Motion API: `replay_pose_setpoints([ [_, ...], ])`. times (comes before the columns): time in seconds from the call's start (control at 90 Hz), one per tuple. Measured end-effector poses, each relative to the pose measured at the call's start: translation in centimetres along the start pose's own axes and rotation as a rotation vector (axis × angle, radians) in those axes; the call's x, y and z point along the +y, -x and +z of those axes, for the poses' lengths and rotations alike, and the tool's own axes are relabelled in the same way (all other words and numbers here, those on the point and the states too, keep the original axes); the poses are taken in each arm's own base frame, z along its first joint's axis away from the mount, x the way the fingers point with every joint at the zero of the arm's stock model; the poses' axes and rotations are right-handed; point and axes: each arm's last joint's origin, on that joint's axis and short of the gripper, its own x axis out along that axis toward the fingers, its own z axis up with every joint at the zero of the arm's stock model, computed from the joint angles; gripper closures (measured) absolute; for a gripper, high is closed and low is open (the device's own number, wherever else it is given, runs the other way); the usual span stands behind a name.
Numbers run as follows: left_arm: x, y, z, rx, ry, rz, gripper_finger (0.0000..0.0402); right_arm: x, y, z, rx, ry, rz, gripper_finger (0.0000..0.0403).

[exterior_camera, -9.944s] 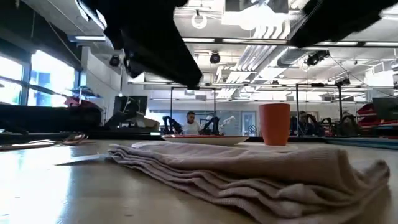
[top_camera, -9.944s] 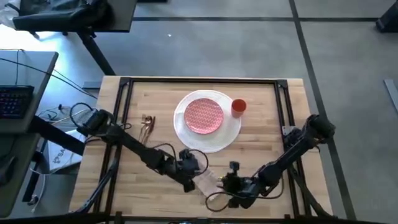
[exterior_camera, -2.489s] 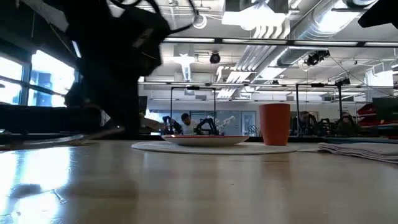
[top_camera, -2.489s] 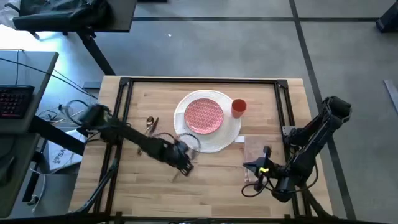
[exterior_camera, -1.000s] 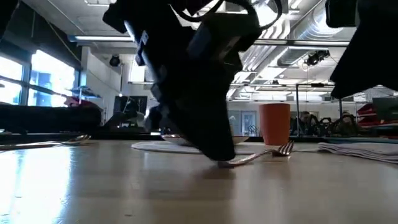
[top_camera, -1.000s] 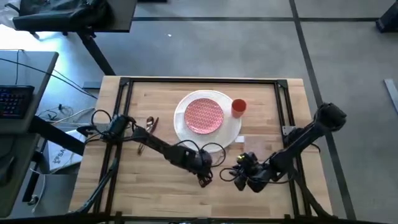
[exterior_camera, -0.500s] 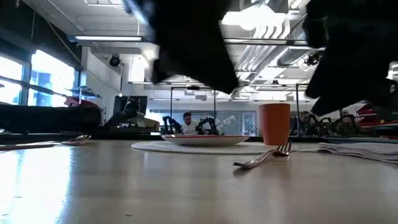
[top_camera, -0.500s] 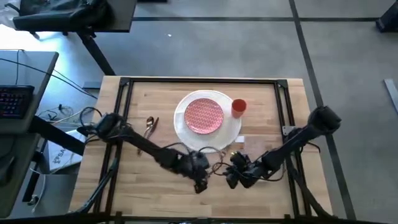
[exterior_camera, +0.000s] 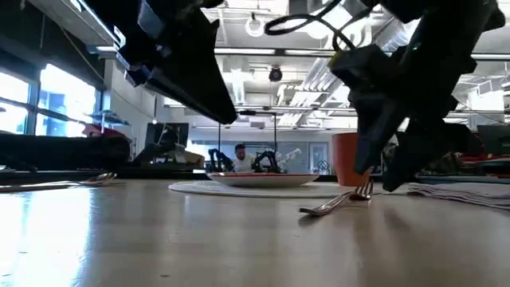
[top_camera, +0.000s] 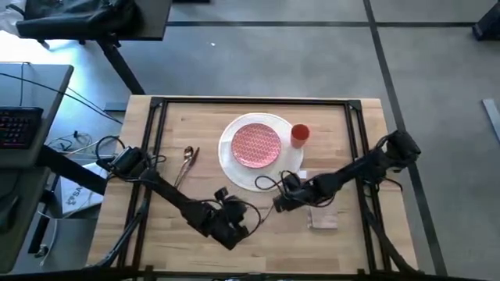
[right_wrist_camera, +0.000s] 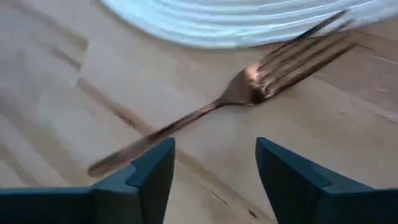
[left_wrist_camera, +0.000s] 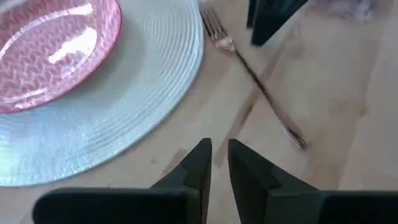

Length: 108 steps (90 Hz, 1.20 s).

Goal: Set table place
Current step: Put the fork onto the napkin

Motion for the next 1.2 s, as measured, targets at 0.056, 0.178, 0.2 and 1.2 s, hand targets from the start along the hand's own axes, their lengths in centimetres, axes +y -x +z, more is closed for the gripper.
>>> replay_pose_setpoints([
  [0.056, 0.0, -0.2, -0.5, -0.020, 0.008, -0.002, 0.0365, 0.0, -0.2, 0.3, -0.002, -0.037, 0.005, 0.0184],
  [0.178, 0.0, -0.3, -1.6, -0.057, 0.033, -0.022, 0.0365, 0.8, -0.5, 0.7, -0.005, -0.108, 0.030, 0.0183],
  [0.2, 0.0, -0.4, -1.8, -0.062, 0.039, -0.026, 0.0365, 0.8, -0.7, 0.7, 0.003, -0.117, 0.021, 0.0183],
  [1.2, -0.9, 0.5, -3.7, -0.193, 0.097, -0.144, 0.0365, 5.0, -3.4, 2.9, 0.254, 0.112, -0.339, 0.0397],
])
